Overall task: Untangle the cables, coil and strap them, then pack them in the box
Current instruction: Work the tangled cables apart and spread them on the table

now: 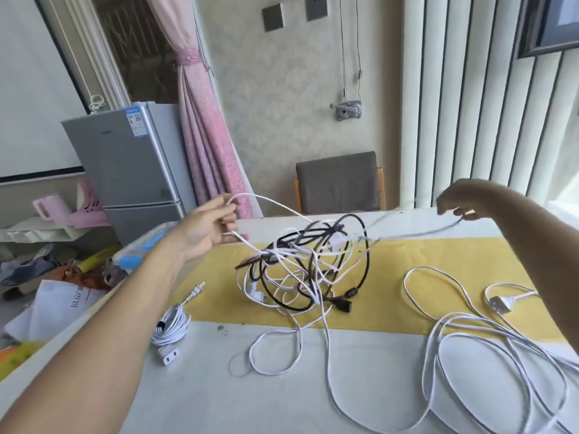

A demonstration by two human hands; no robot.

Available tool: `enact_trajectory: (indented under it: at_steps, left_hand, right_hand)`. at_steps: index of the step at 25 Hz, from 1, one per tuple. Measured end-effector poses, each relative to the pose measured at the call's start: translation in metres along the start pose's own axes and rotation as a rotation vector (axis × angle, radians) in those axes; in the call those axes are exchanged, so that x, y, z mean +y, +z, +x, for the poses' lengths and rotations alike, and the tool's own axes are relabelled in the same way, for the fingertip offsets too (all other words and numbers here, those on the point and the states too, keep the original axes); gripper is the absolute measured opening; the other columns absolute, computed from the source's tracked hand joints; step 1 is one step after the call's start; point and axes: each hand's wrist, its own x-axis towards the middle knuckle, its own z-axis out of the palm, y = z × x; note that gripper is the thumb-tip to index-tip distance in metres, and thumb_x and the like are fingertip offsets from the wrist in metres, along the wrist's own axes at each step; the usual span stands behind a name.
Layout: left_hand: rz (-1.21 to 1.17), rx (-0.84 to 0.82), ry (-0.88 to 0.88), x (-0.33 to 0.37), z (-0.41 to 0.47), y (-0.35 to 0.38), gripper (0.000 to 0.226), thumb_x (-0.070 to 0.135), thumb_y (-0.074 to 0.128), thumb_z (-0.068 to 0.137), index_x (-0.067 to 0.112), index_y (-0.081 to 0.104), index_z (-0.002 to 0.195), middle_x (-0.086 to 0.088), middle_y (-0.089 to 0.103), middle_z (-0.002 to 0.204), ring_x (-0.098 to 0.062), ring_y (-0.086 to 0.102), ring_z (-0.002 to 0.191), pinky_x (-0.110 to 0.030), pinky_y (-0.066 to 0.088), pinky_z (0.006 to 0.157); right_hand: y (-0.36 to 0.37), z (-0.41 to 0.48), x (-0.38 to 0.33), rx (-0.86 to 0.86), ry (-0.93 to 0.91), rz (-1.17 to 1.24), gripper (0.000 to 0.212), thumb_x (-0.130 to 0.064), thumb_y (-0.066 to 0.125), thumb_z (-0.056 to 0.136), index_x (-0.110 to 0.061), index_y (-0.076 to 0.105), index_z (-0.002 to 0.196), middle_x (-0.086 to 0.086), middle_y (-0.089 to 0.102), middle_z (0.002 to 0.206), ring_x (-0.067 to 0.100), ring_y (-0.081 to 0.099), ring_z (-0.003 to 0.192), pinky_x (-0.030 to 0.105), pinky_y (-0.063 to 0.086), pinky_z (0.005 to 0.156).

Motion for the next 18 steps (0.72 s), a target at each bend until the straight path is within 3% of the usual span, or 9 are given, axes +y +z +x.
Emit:
enact_trajectory:
  at_steps: [2,3,5,7,9,12,15,18]
  left_hand:
    - [0.172,-0.117,0.037,-0.003,-0.004,0.035,0.022,0.010,0.037,0.101,0.018,0.057,0.096,0.005,0.031,0.062,-0.005,0.034,0.049,-0.029,0.057,0.059]
    - [0.276,-0.158,0.073,-0.002,-0.004,0.055,0.023,0.012,0.037,0.102,0.018,0.059,0.097,0.006,0.030,0.062,-0.005,0.031,0.050,-0.025,0.053,0.055]
    - [0.427,-0.181,0.142,0.005,-0.001,0.084,0.023,0.015,0.038,0.103,0.020,0.058,0.093,0.010,0.029,0.057,-0.003,0.026,0.046,-0.015,0.040,0.044]
    - [0.551,-0.104,0.193,0.014,0.001,0.098,0.023,0.016,0.041,0.102,0.020,0.058,0.086,0.010,0.029,0.053,-0.002,0.020,0.041,-0.013,0.020,0.037]
    - [0.762,-0.015,0.181,0.018,0.003,0.092,0.023,0.017,0.052,0.096,0.018,0.062,0.076,0.004,0.035,0.051,-0.004,0.023,0.037,-0.017,0.017,0.038]
    - [1.044,-0.142,-0.173,0.002,-0.004,0.079,0.033,0.014,0.059,0.090,0.010,0.055,0.057,0.000,0.049,0.047,-0.010,0.040,0.038,-0.016,0.031,0.038]
    - [0.958,-0.264,-0.476,-0.034,-0.020,0.069,0.042,0.007,0.055,0.091,0.009,0.045,0.050,-0.004,0.056,0.045,-0.010,0.056,0.043,-0.015,0.044,0.046]
    - [0.933,-0.306,-0.408,-0.039,-0.029,0.053,0.044,0.016,0.055,0.095,0.011,0.046,0.053,0.000,0.059,0.051,-0.007,0.061,0.056,-0.011,0.045,0.056]
  right_hand:
    - [0.021,-0.024,-0.027,-0.044,-0.246,-0.191,0.038,-0.007,0.067,0.076,0.000,0.060,0.112,0.019,0.059,0.119,0.032,0.057,0.102,0.034,0.048,0.087]
    - [0.032,-0.047,-0.044,-0.112,-0.408,-0.021,0.040,-0.006,0.064,0.083,-0.004,0.058,0.122,0.014,0.058,0.125,0.029,0.056,0.112,0.034,0.045,0.094]
    - [0.052,-0.085,-0.073,-0.371,-0.673,0.244,0.028,-0.020,0.066,0.088,-0.016,0.064,0.116,0.001,0.064,0.116,0.018,0.059,0.107,0.030,0.047,0.091]
    - [0.062,-0.105,-0.083,-0.479,-0.784,0.212,0.014,-0.027,0.065,0.089,-0.014,0.069,0.095,0.007,0.068,0.088,0.014,0.064,0.082,0.023,0.051,0.077]
    - [0.061,-0.100,-0.081,-0.406,-0.789,0.241,0.023,-0.023,0.058,0.094,-0.009,0.067,0.079,0.005,0.051,0.061,0.013,0.053,0.056,0.019,0.048,0.060]
    - [0.051,-0.078,-0.071,-0.072,-0.737,0.239,0.032,-0.029,0.060,0.092,-0.006,0.065,0.071,0.008,0.038,0.061,0.015,0.036,0.052,0.024,0.032,0.049]
    - [0.047,-0.061,-0.058,0.070,-0.702,0.175,0.043,-0.032,0.076,0.078,0.005,0.059,0.063,0.004,0.036,0.052,0.009,0.028,0.046,0.023,0.021,0.044]
    - [0.053,-0.059,-0.053,0.100,-0.699,0.226,0.047,-0.032,0.080,0.075,0.001,0.053,0.056,0.000,0.029,0.047,0.010,0.023,0.044,0.022,0.016,0.042]
